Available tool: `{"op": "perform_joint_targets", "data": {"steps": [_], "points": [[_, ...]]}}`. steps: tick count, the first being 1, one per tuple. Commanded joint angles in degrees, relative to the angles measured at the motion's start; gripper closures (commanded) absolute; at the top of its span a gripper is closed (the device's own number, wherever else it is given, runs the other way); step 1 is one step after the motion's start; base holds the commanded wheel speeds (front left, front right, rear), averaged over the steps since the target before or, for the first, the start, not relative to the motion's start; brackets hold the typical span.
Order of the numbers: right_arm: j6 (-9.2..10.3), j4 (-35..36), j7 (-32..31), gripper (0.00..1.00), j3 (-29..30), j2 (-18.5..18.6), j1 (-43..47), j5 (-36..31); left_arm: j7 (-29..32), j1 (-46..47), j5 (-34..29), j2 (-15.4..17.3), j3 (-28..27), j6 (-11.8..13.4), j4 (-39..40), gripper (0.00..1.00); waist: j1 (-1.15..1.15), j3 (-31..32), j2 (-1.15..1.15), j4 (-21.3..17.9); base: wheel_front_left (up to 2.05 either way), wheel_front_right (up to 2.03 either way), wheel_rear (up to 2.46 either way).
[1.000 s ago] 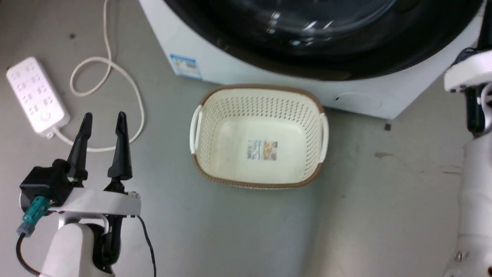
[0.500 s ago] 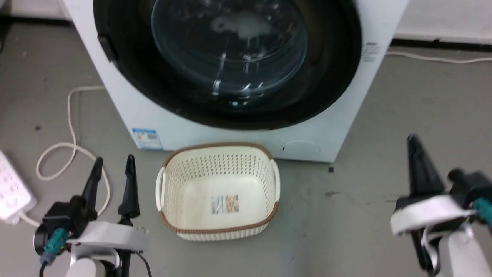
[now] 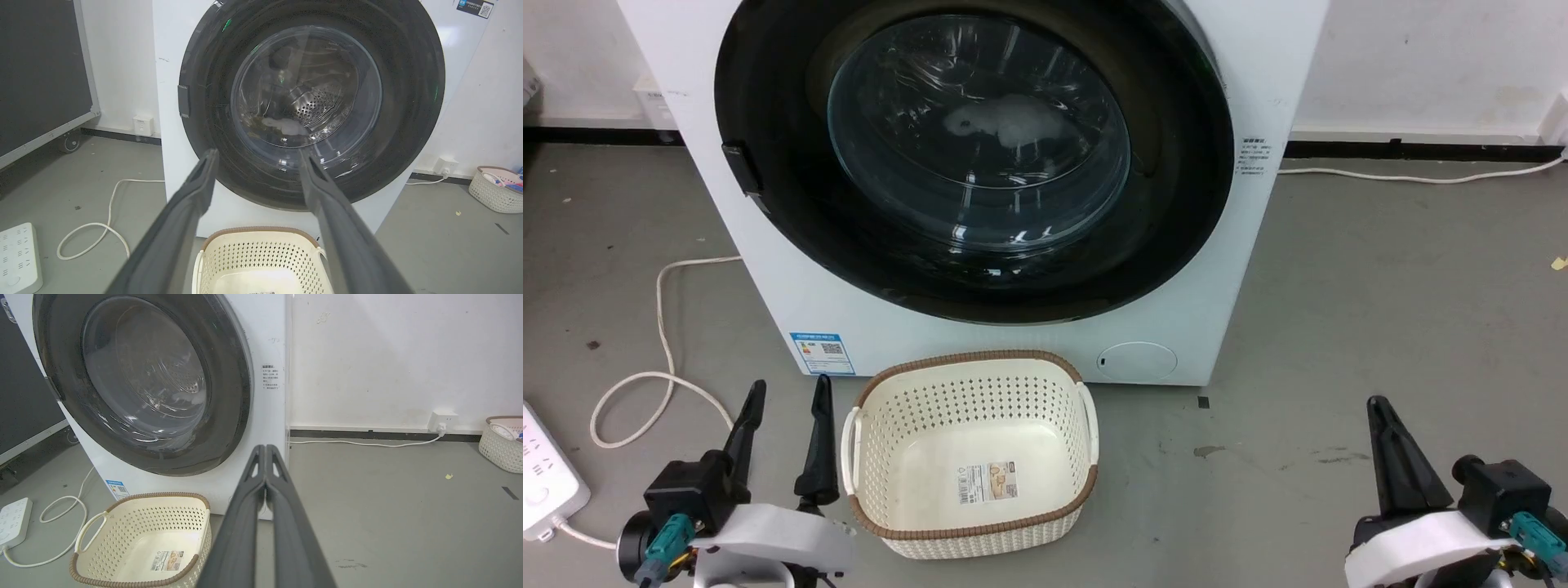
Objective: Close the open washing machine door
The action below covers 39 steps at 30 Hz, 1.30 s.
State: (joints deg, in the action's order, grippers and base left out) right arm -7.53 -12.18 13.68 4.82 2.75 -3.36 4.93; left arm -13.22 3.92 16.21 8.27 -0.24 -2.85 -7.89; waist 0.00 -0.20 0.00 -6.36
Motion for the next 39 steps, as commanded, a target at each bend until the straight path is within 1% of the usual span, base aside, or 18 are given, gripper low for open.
{"op": "perform_joint_targets", "data": {"steps": [1, 2, 3, 19, 35, 36, 39], "points": [[0.04, 0.41, -0.22, 0.60, -0.05, 0.12, 0.98, 0.73, 0.15, -0.99, -0.47, 0.13, 0.25, 0.30, 0.27, 0.00, 0.00, 0.10, 0.00, 0.03, 0.00, 0.00, 0.00], [0.04, 0.41, -0.22, 0.60, -0.05, 0.12, 0.98, 0.73, 0.15, -0.99, -0.47, 0.13, 0.25, 0.30, 0.27, 0.00, 0.00, 0.10, 0.00, 0.03, 0.00, 0.00, 0.00], [0.04, 0.59, -0.34, 0.00, -0.13, 0.12, 1.25, 0.73, 0.30, -1.20, -0.42, 0.16, 0.41, 0.37, 0.49, 0.00, 0.00, 0.15, 0.00, 0.07, 0.00, 0.00, 0.00], [0.04, 1.85, -1.07, 0.00, -1.39, 0.12, 2.06, 1.23, 1.42, -0.99, 0.42, 0.64, 0.94, 0.83, 1.15, 0.00, 0.00, 0.21, 0.00, 0.64, 0.00, 0.00, 0.00], [0.04, 1.27, -0.82, 0.00, -2.73, 0.12, 1.88, 1.77, 2.48, -0.31, 2.10, 1.26, 1.13, 0.73, 0.29, 0.00, 0.00, 0.04, 0.00, 0.82, 0.00, 0.00, 0.00], [0.00, 1.40, -0.96, 1.00, -2.69, 0.00, 1.07, 1.32, 2.44, -0.68, 1.66, 1.12, 1.16, 0.68, 0.33, 1.00, 0.00, 0.03, 0.00, 0.82, 0.00, 0.00, 0.00], [0.00, 1.41, -0.99, 1.00, -2.68, 0.00, 1.04, 1.28, 2.45, -0.68, 1.60, 1.09, 1.19, 0.68, 0.33, 1.00, 0.00, 0.02, 0.00, 0.84, 0.00, 0.00, 0.00]]}}
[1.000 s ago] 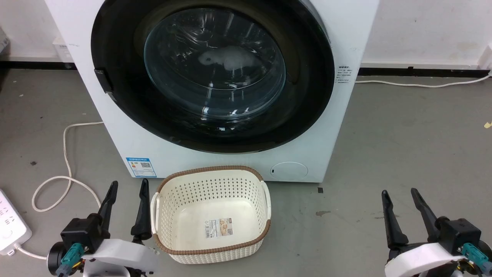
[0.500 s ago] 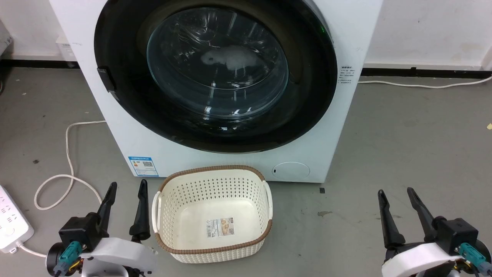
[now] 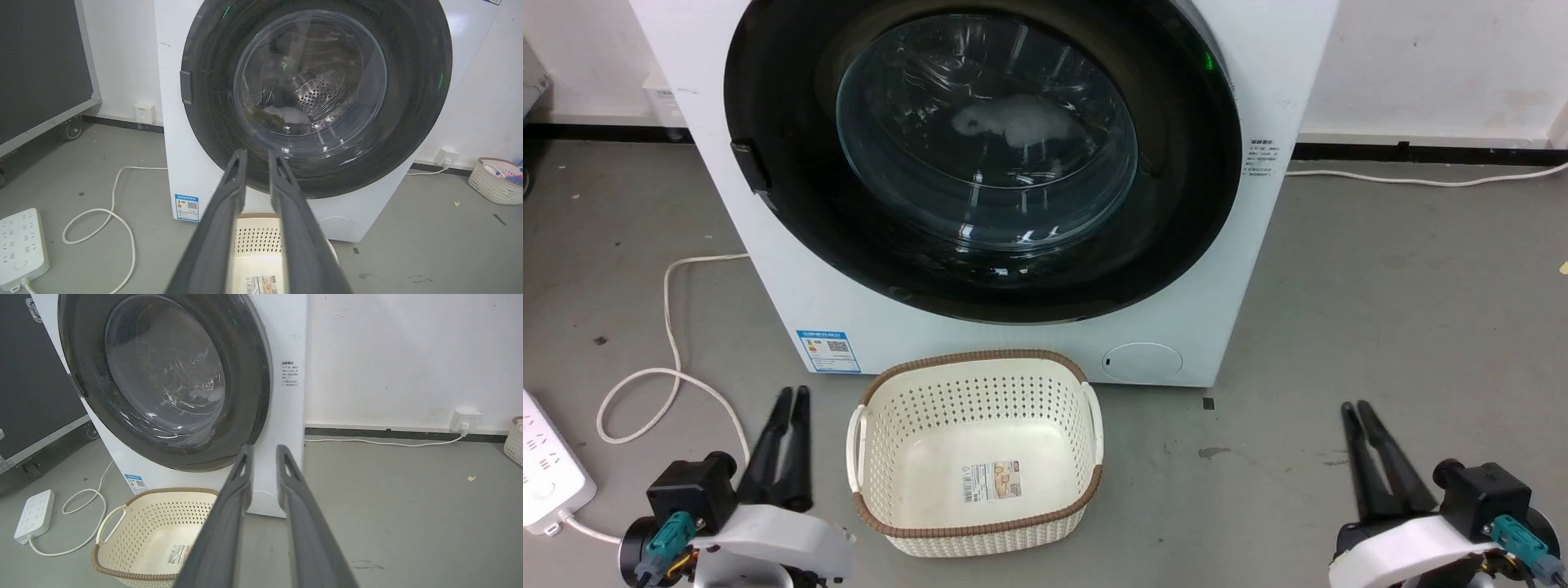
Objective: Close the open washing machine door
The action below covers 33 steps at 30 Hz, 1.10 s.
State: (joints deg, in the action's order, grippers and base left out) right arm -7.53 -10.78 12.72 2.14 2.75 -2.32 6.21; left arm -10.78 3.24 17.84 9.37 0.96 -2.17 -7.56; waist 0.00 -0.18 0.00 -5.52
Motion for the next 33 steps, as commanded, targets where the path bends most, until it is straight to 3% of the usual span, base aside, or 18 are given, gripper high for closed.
{"op": "perform_joint_targets", "data": {"steps": [1, 33], "points": [[0.00, 0.05, -0.05, 1.00, -0.03, 0.00, 0.01, -0.03, 0.05, -0.01, -0.08, -0.03, -0.03, 0.01, 0.03, 1.00, 0.00, 0.00, 0.00, 0.02, 0.00, 0.00, 0.00], [0.01, 2.98, -3.51, 1.00, -0.61, 0.03, 0.64, -1.71, 2.98, -0.90, -4.92, -1.79, -0.28, 0.60, 2.09, 1.00, 0.00, 0.05, 0.00, 1.52, 0.00, 0.00, 0.00]]}}
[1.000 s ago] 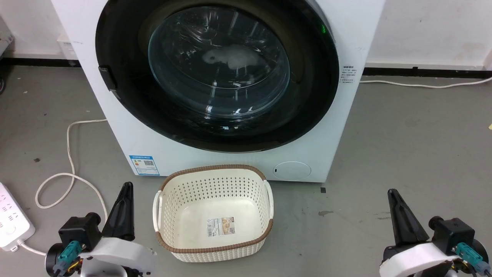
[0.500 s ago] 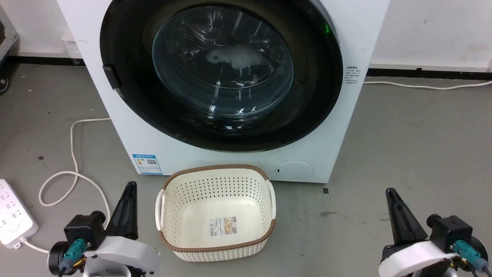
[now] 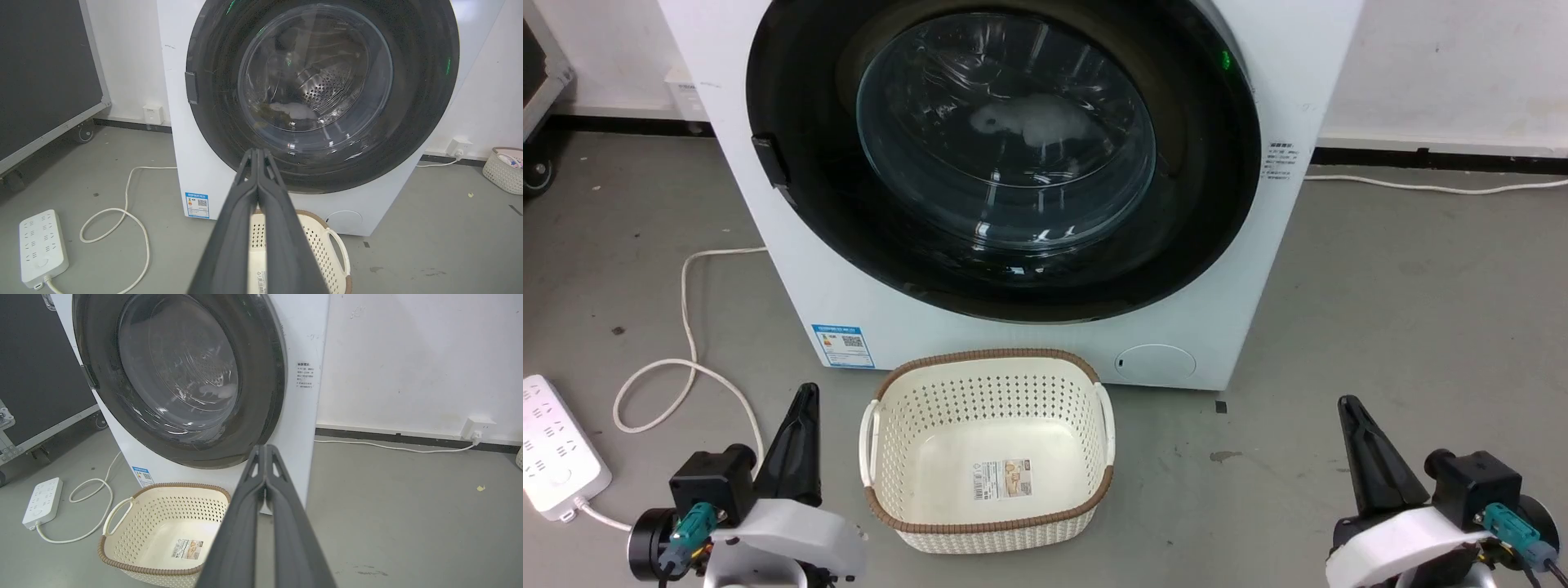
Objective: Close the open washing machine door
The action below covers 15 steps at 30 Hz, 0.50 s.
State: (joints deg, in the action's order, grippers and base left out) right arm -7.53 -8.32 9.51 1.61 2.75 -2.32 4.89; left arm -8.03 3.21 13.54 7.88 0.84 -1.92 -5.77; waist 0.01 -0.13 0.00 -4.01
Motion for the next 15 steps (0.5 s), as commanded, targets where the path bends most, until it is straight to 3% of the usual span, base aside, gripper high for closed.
{"op": "perform_joint_targets", "data": {"steps": [1, 15], "points": [[0.01, 0.60, -0.40, 1.00, -0.10, 0.04, 0.65, -0.45, 0.30, -0.88, -0.77, -0.36, -0.17, 0.36, 0.36, 1.00, -0.01, 0.00, 0.00, 0.06, 0.00, 0.00, 0.00], [0.02, 1.72, -1.72, 1.00, -0.31, 0.05, 0.89, -1.09, 1.42, -1.22, -2.62, -1.03, -0.27, 0.59, 1.14, 1.00, -0.01, 0.02, 0.00, 0.63, 0.00, 0.00, 0.00]]}}
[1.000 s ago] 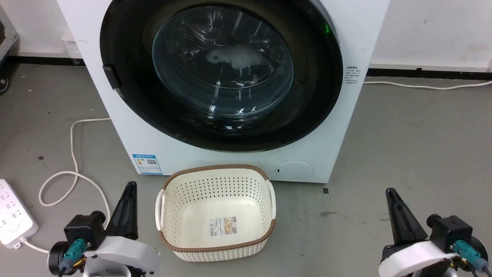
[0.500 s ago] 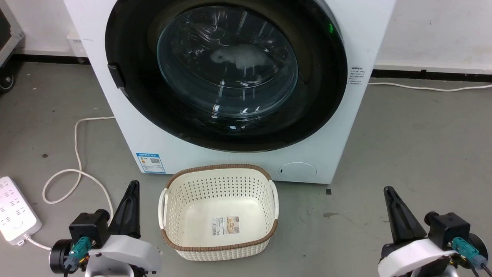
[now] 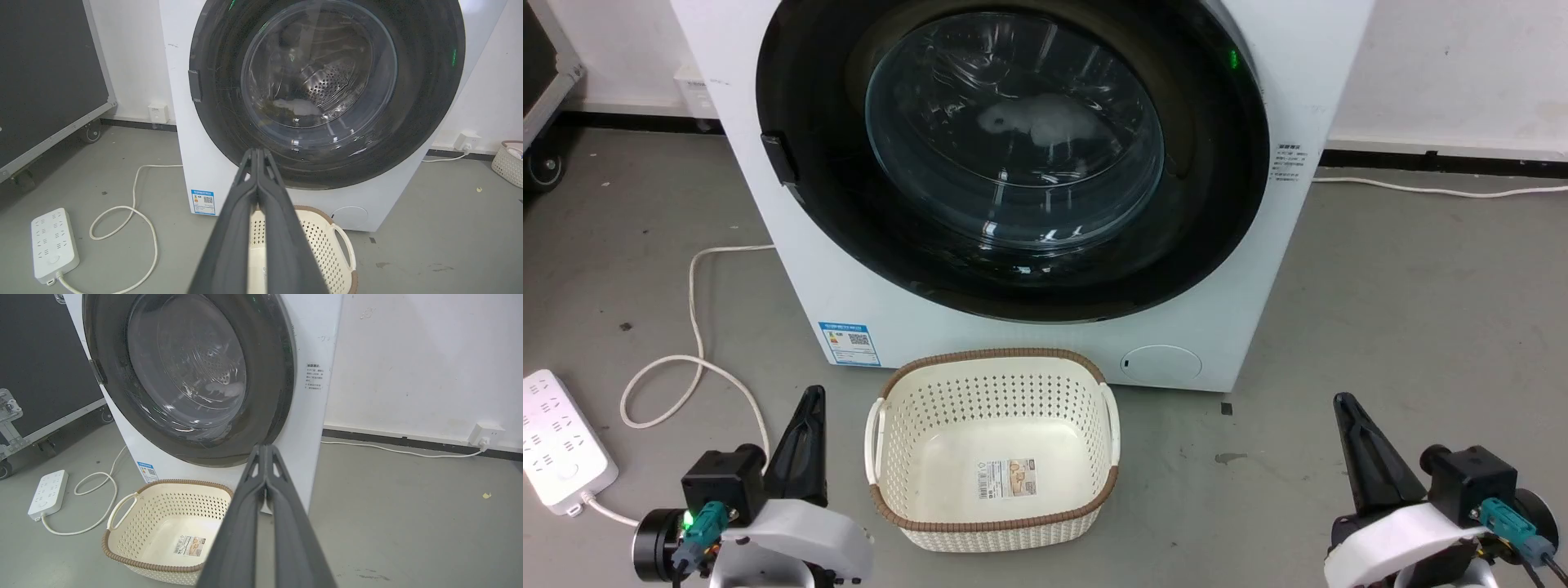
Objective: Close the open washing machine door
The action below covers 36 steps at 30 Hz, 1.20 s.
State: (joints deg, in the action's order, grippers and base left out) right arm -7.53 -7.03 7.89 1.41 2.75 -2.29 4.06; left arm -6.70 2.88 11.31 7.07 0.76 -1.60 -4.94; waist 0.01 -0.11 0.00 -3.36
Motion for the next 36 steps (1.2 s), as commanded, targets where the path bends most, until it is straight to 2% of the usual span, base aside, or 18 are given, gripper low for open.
{"op": "perform_joint_targets", "data": {"steps": [1, 36], "points": [[0.02, 0.60, -0.31, 1.00, -0.15, 0.05, 0.91, -0.36, 0.27, -0.94, -0.68, -0.32, -0.20, 0.30, 0.43, 1.00, 0.00, 0.00, 0.00, 0.07, 0.00, 0.00, 0.00], [0.03, 3.53, -3.77, 1.00, -0.73, 0.08, 1.54, -2.04, 3.20, -1.82, -5.52, -2.09, -0.46, 0.89, 2.48, 1.00, 0.00, 0.05, 0.00, 1.57, 0.00, 0.00, 0.00]]}}
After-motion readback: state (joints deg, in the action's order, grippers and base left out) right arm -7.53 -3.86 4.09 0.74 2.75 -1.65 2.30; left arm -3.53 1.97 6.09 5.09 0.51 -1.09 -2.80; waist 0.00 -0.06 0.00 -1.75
